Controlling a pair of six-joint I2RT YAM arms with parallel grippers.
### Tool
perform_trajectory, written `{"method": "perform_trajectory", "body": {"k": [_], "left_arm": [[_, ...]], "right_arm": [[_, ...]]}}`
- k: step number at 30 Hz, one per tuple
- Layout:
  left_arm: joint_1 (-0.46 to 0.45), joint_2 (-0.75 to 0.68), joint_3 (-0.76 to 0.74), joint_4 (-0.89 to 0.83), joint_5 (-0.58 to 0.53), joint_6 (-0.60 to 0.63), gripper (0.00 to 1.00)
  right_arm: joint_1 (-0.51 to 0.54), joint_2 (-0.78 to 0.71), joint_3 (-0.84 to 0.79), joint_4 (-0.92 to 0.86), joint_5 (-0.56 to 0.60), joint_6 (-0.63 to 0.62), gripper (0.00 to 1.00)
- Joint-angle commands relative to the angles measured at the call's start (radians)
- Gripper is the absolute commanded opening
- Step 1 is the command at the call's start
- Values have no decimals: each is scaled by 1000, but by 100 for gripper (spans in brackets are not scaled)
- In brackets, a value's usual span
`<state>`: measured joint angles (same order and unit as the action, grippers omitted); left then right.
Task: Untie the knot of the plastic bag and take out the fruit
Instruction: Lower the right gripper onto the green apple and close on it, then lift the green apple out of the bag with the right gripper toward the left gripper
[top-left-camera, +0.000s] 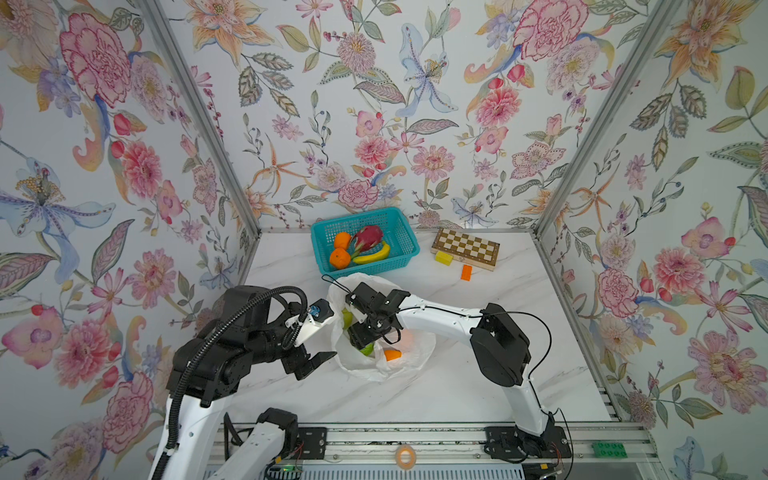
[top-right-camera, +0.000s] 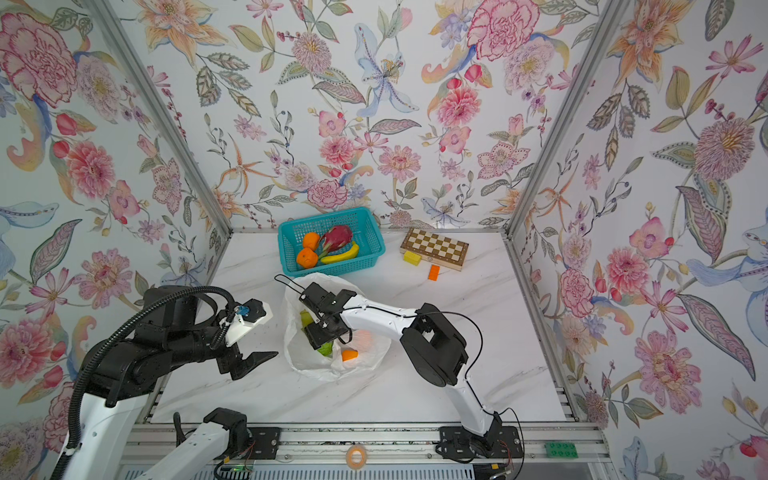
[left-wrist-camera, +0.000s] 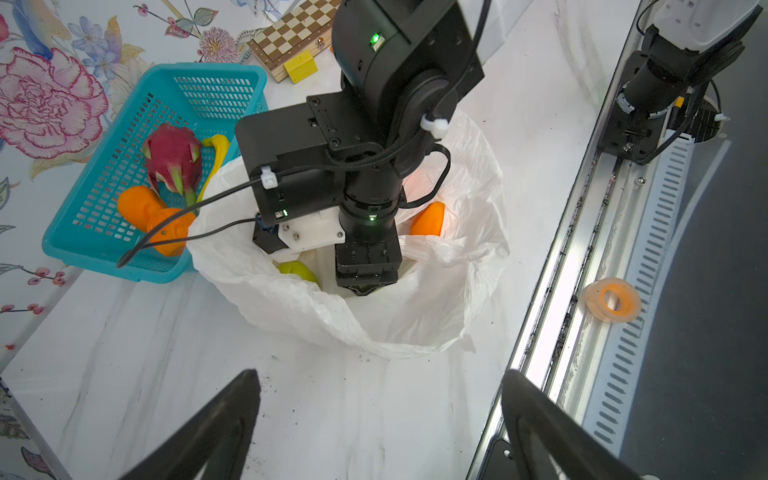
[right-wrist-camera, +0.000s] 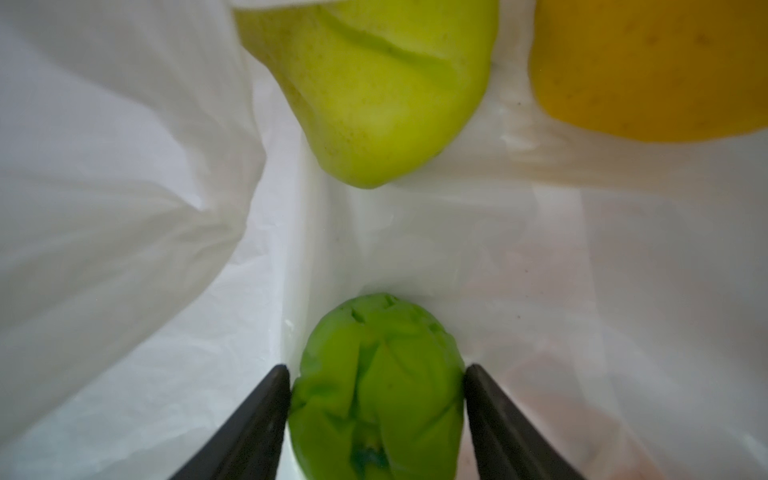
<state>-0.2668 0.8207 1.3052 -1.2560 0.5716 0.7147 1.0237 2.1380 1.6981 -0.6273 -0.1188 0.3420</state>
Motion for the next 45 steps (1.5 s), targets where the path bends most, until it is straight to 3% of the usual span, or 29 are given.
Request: {"method": "perform_trajectory", "body": {"k": [1,13,35,45], "left_arm": [[-5,-6,0,-1,2,20,93],[-5,-12,-32,64,74,35,94],[-5,47,-76,390,290,-88,99],[-6,136,-55,510,310,-128,99]], "right_arm": [[4,-12,19,-29,16,-12,60],[-7,-144,-36,-28,34,19,51],[-67,-447,-214,138,-14,239,51],[-140,-579,-270,256,2,333,51]]}}
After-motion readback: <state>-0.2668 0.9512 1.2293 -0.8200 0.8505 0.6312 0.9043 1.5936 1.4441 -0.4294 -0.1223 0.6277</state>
